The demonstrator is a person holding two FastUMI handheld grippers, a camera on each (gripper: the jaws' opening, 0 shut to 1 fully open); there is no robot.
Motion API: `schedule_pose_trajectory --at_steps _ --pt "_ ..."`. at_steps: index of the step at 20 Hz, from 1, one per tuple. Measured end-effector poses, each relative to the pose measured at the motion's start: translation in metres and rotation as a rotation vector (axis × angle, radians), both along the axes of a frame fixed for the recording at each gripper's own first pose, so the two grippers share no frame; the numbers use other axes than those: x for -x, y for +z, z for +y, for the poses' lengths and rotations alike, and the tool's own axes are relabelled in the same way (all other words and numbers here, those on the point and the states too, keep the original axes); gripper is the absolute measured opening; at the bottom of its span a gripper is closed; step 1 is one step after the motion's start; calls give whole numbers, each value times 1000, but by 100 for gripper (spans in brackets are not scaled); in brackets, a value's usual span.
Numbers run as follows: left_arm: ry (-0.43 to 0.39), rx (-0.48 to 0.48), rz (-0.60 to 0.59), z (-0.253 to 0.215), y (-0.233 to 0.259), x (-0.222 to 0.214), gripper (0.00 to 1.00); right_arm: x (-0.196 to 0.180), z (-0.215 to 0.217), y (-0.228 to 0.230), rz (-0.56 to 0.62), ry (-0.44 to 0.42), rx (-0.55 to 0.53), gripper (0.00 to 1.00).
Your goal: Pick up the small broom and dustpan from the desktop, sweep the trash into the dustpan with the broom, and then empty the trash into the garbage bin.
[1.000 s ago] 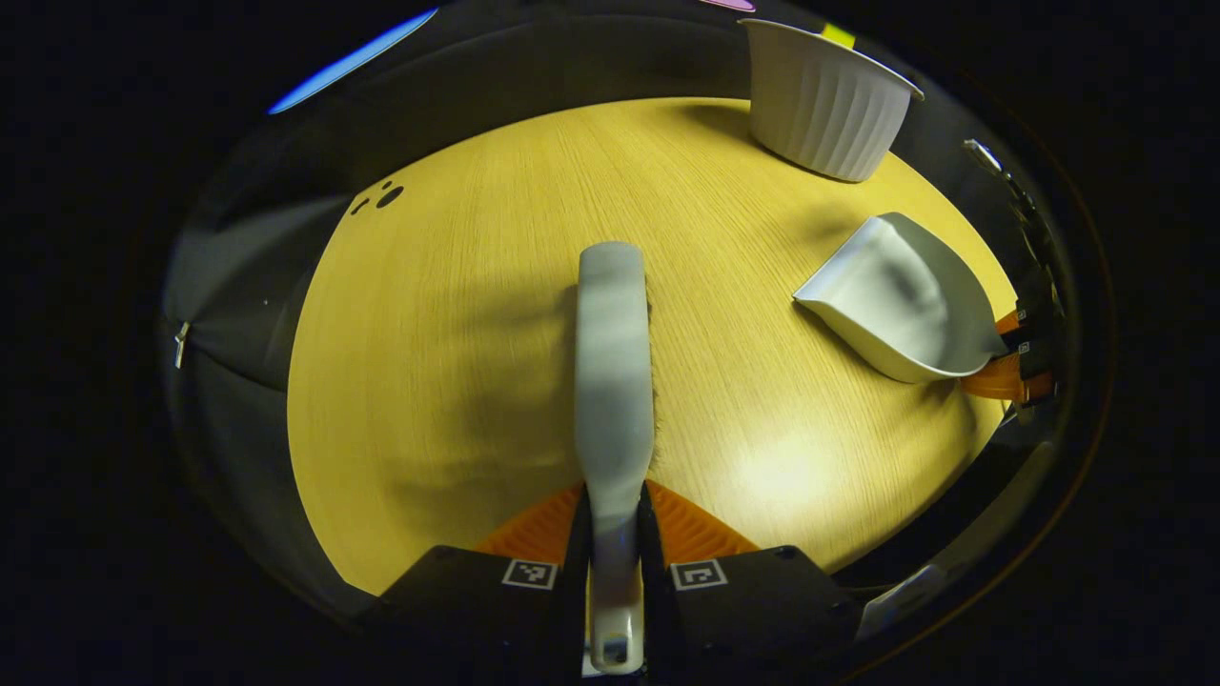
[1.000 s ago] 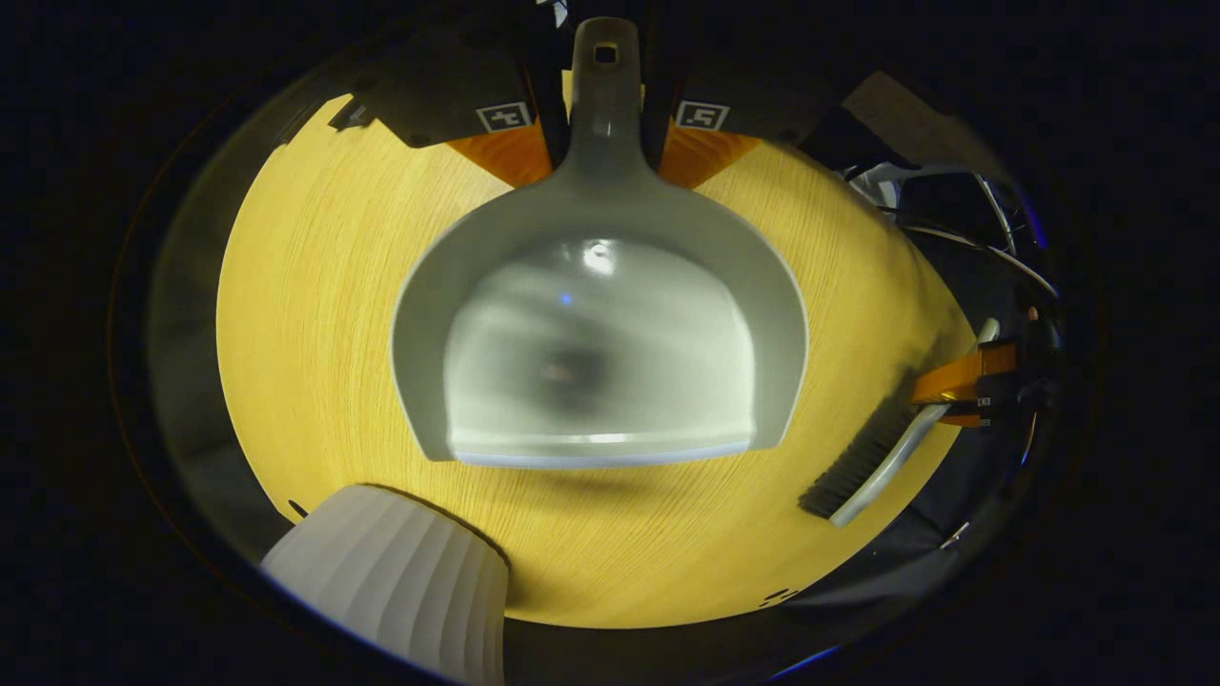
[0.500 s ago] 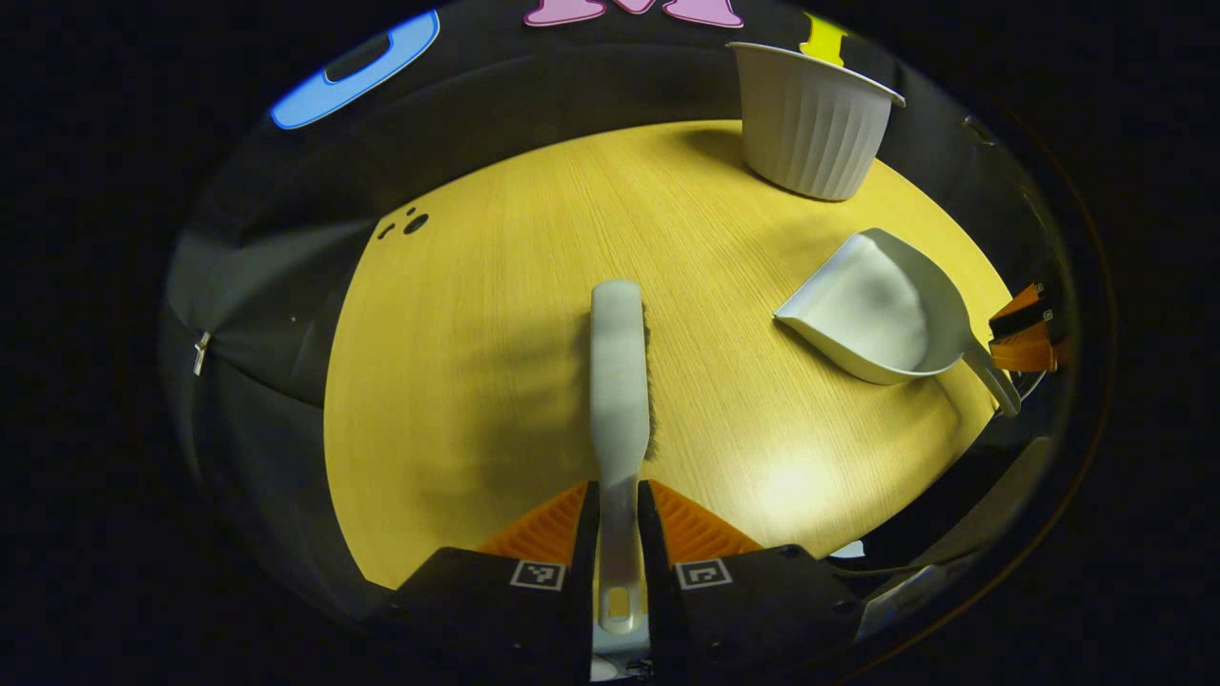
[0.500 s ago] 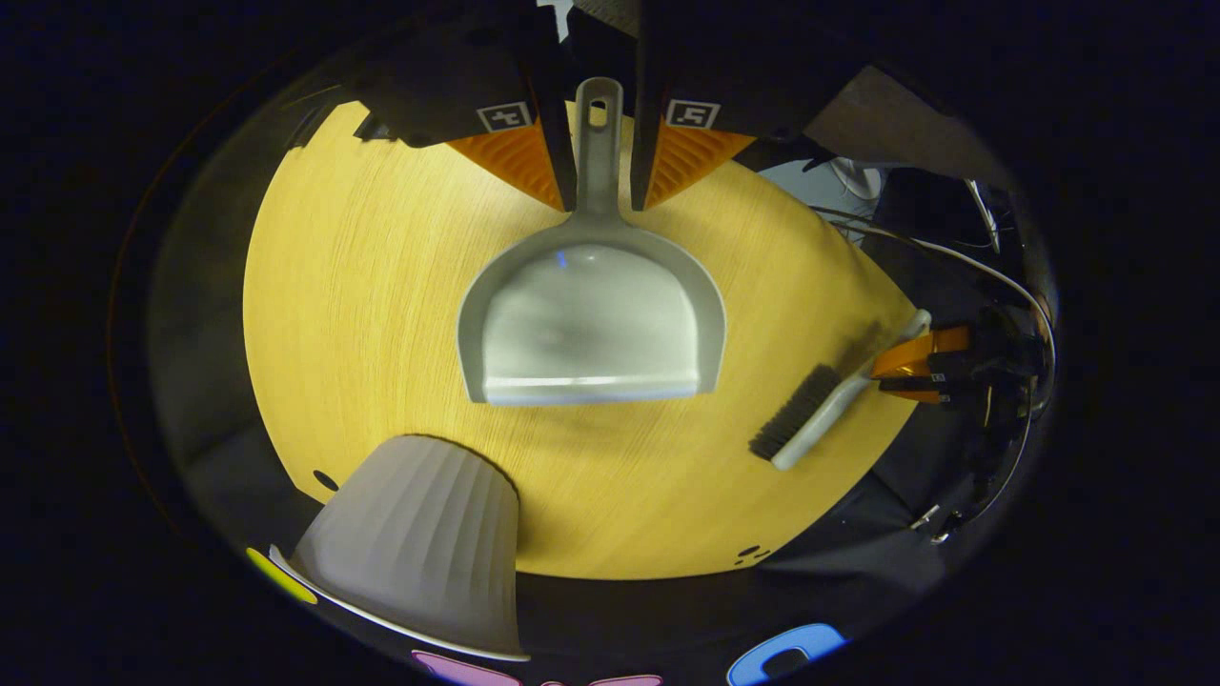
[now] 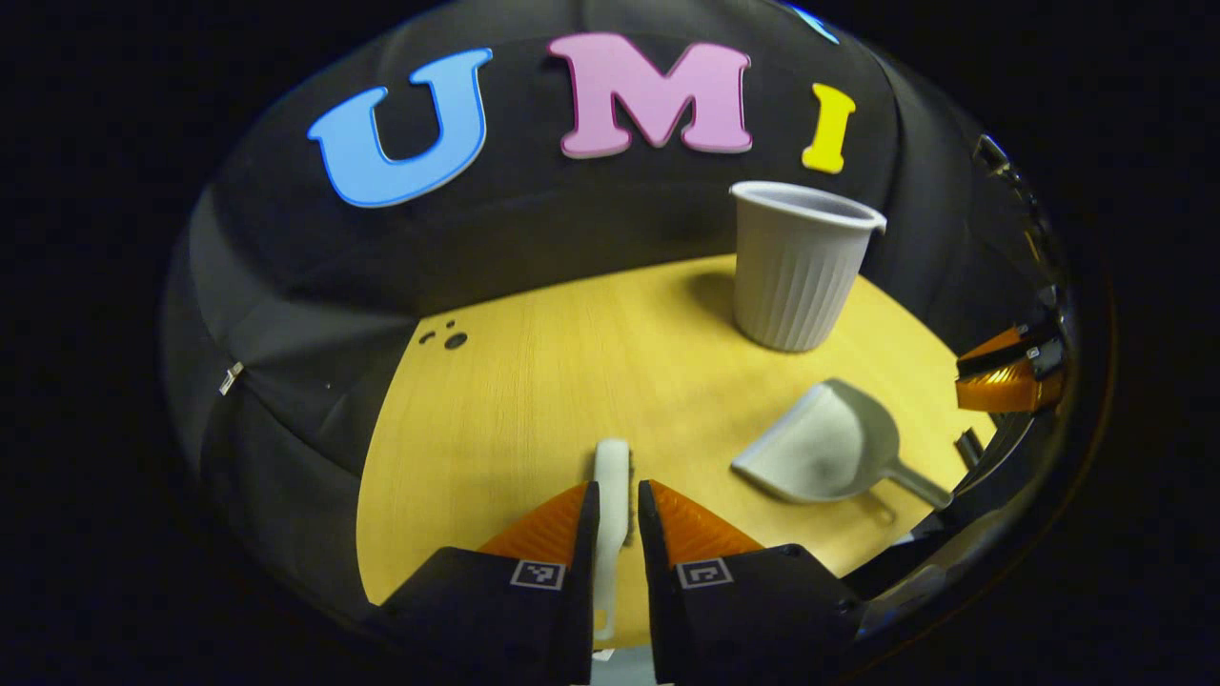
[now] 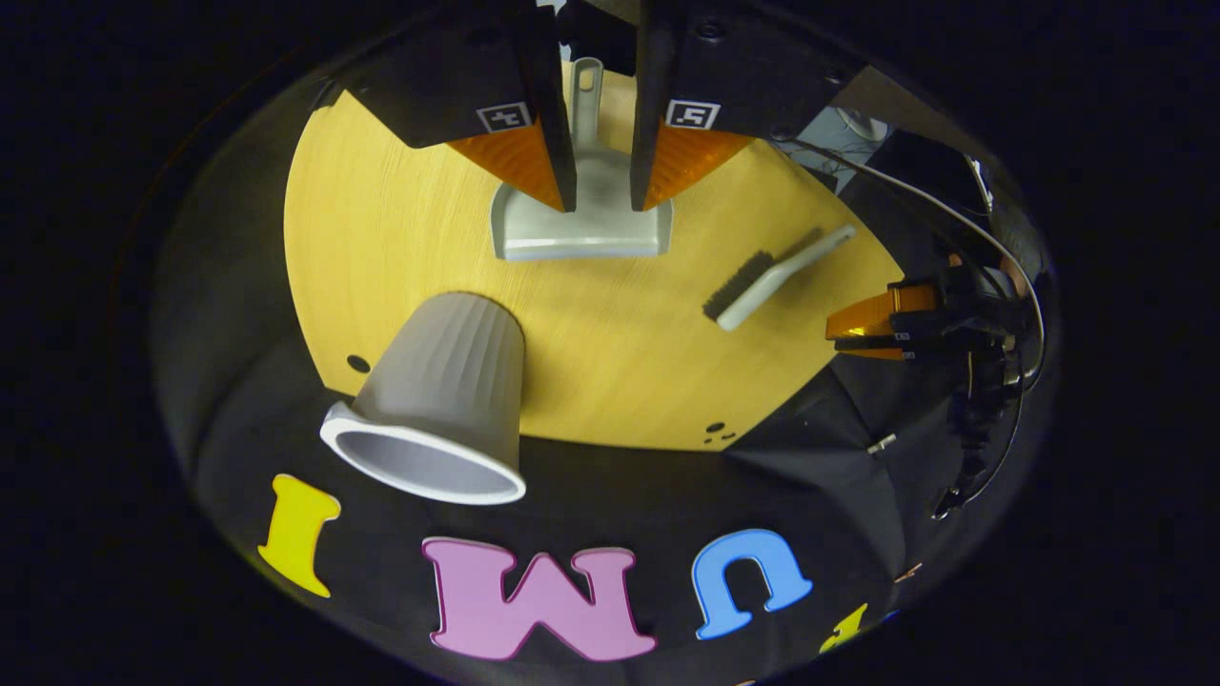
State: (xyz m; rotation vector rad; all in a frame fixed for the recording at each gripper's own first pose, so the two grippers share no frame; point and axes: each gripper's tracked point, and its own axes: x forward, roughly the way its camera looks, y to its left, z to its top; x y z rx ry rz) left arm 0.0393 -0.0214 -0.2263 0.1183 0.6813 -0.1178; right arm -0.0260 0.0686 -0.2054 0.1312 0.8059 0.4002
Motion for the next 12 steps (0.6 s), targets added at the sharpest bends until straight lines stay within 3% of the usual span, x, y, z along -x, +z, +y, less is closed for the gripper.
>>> schedule_pose_trajectory --at_steps 6,12 --pt "-11 71 -200 -24 70 2 28 -24 -7 62 -275 -65 -25 36" --pt "3 170 -265 -36 95 16 28 -23 -4 88 -382 -79 -34 35"
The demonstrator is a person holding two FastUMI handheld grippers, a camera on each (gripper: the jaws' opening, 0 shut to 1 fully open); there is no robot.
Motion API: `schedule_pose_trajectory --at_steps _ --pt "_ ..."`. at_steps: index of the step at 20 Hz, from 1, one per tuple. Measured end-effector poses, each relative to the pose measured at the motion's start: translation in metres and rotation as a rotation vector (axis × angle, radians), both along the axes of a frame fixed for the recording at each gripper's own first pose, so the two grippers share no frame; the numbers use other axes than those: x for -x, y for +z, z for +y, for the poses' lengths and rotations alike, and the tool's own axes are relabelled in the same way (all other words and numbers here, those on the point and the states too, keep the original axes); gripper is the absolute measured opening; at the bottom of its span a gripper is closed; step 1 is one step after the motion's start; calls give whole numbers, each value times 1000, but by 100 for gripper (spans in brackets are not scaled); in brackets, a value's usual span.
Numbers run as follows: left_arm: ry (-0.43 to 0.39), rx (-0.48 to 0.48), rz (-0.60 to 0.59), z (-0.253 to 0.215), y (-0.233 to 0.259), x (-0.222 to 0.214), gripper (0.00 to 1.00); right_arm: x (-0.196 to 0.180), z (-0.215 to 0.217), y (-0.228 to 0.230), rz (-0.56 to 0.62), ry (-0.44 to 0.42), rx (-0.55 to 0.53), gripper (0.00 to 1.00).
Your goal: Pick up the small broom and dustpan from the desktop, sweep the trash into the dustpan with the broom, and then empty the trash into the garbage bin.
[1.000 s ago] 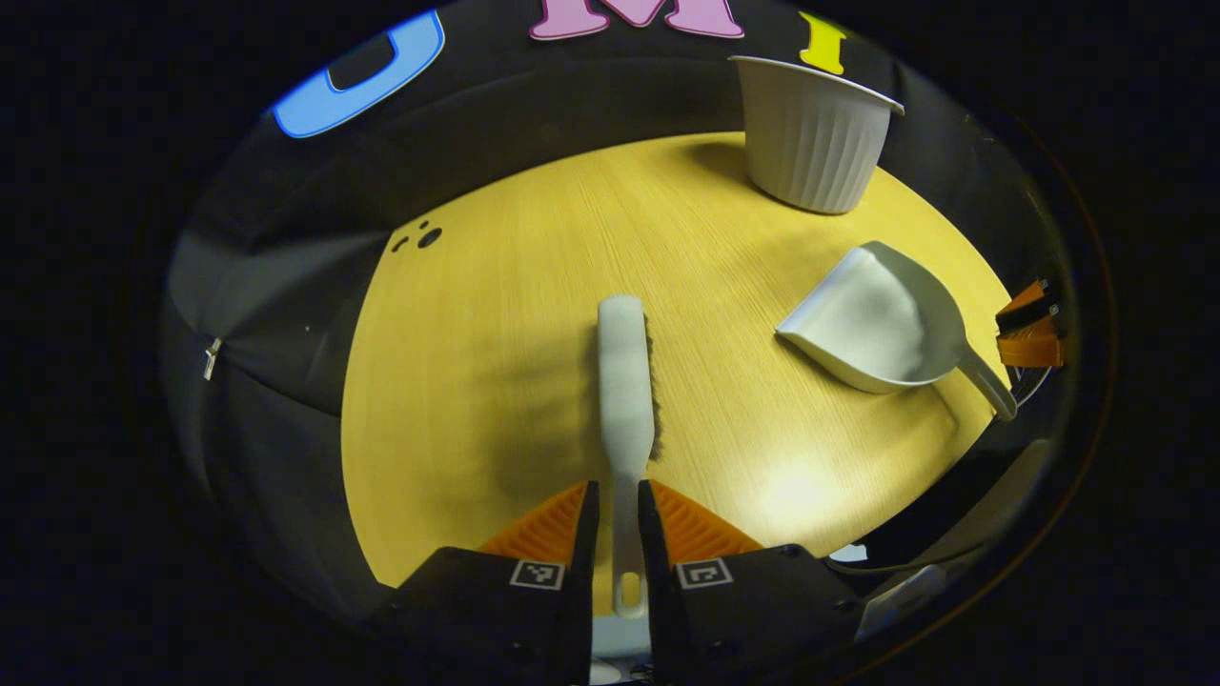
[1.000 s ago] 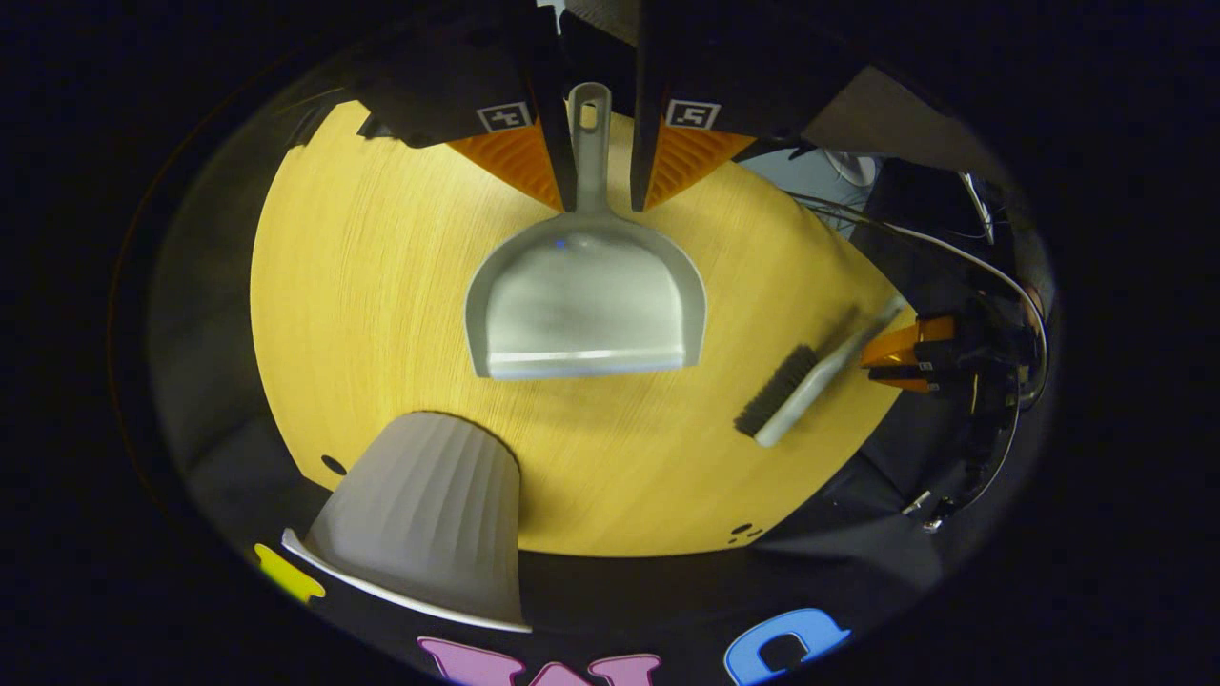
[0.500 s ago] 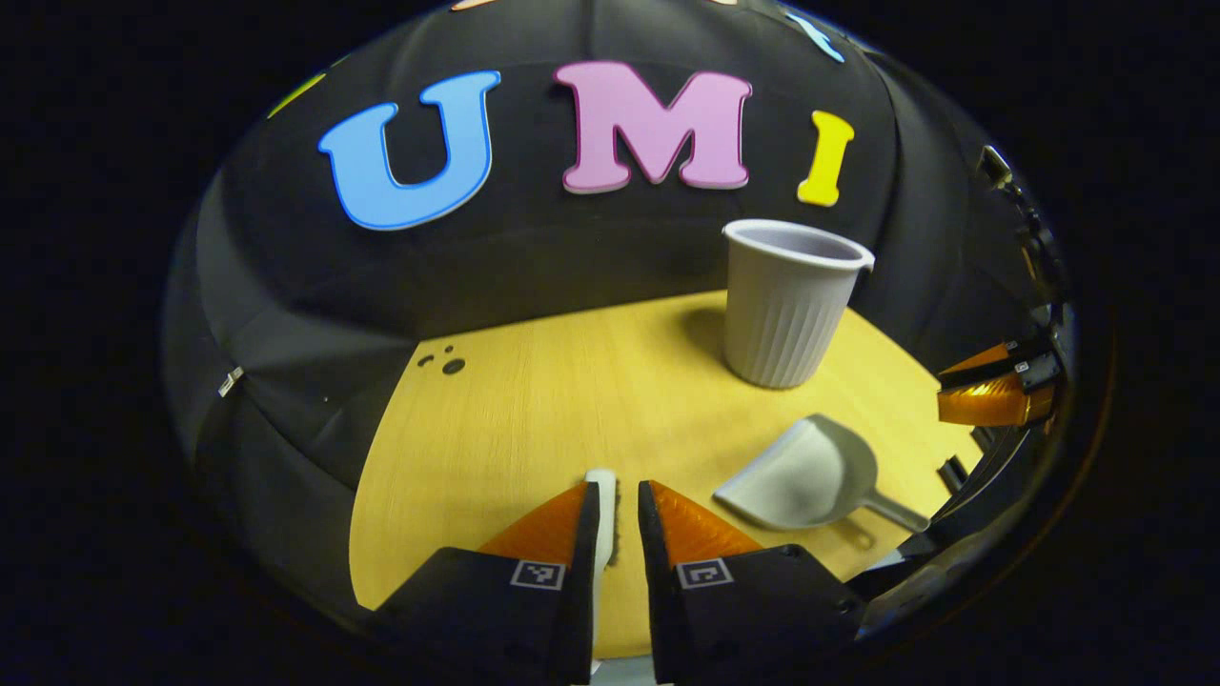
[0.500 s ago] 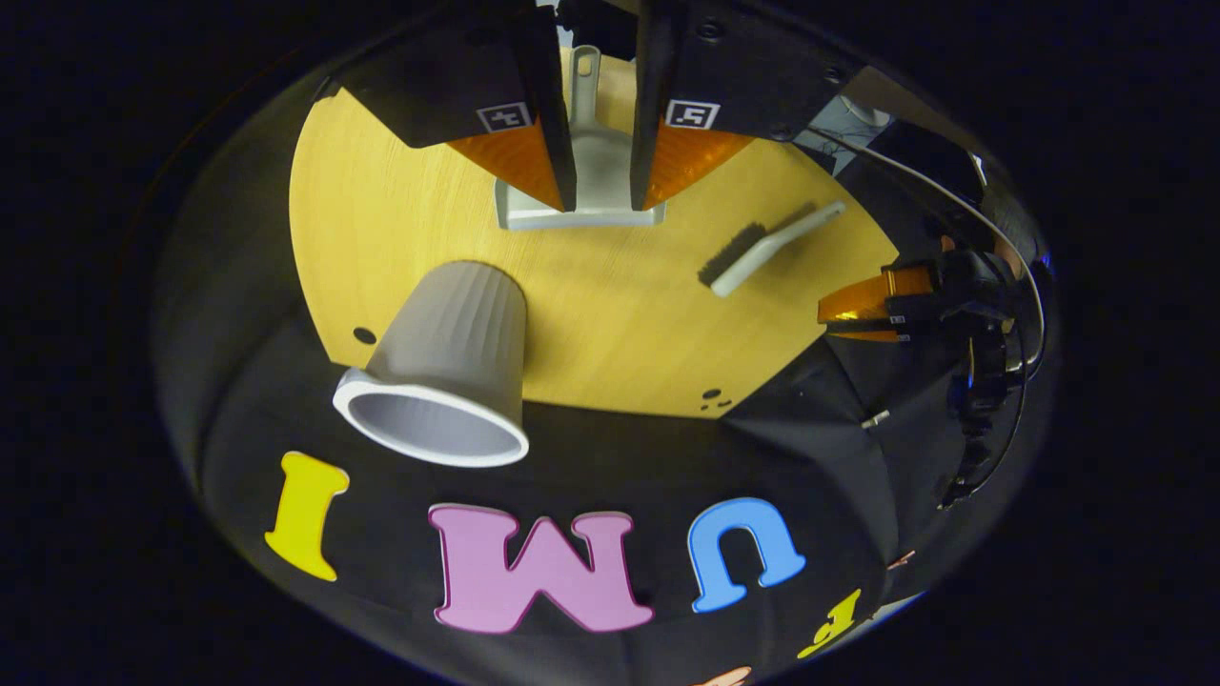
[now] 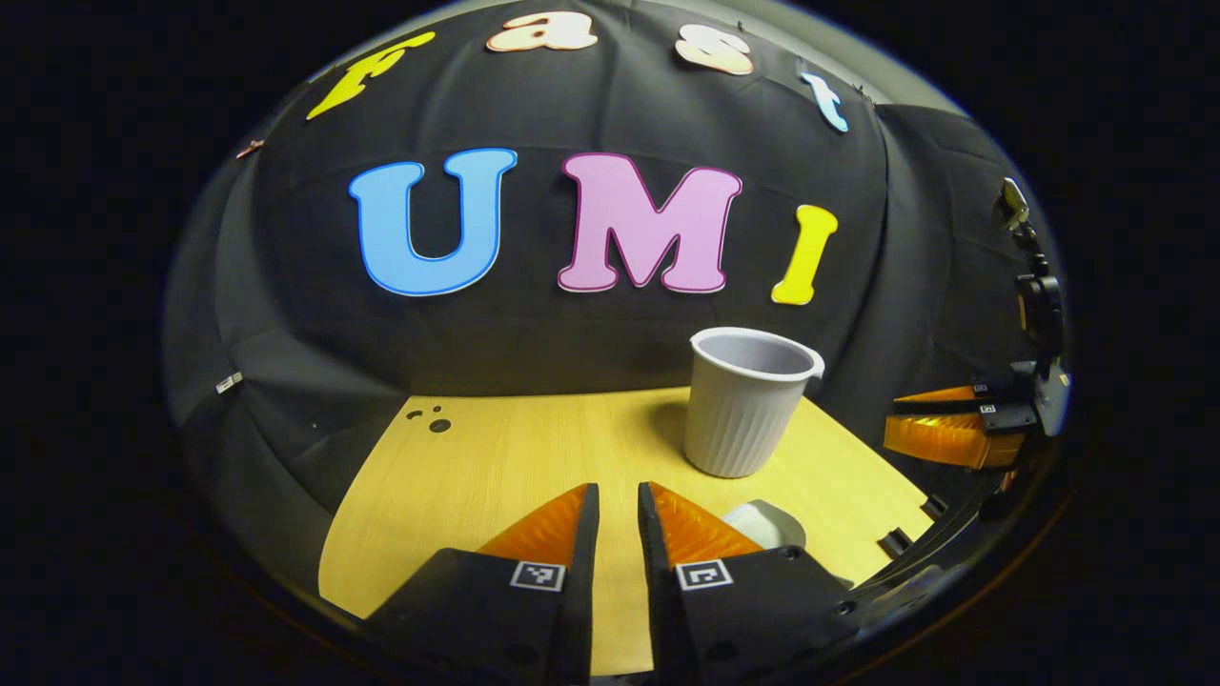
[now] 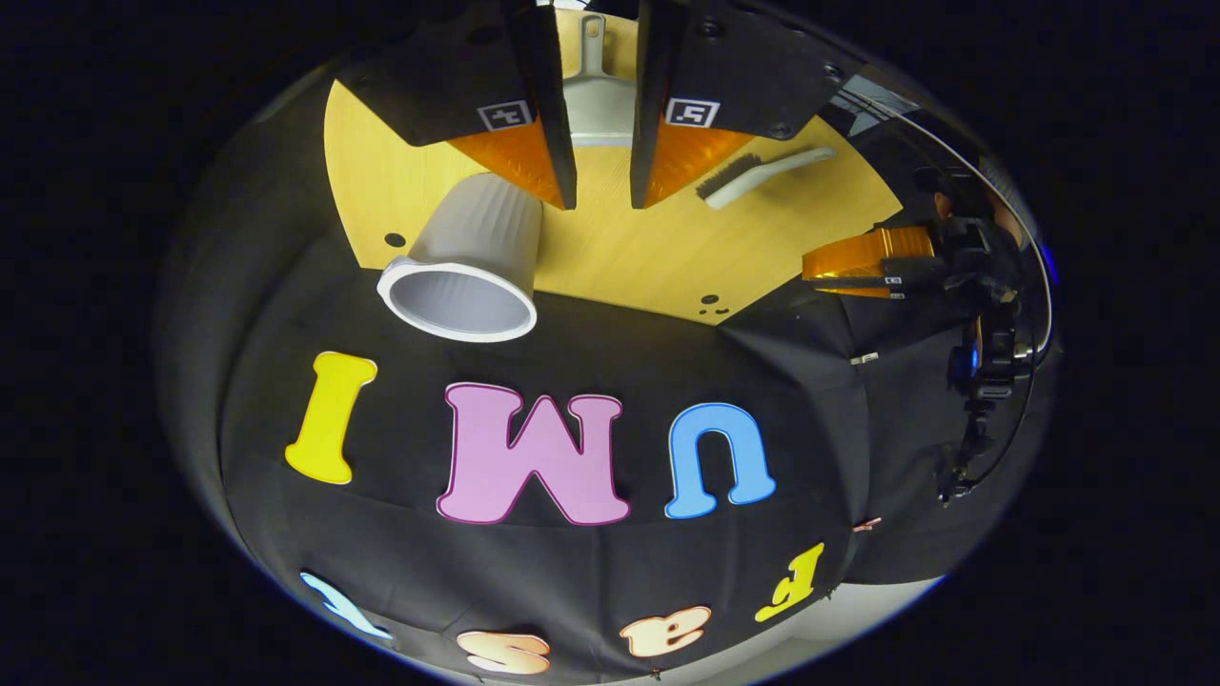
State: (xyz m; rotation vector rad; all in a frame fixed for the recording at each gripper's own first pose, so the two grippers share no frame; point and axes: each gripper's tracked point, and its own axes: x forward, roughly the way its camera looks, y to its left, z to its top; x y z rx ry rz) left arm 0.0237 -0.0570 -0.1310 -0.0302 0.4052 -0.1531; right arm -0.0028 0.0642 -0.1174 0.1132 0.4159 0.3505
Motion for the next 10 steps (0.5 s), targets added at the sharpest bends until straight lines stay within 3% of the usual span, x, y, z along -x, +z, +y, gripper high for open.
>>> schedule_pose_trajectory --at_steps 10 --pt "-1 -21 -19 24 0 5 28 11 8 29 -9 -39 12 35"
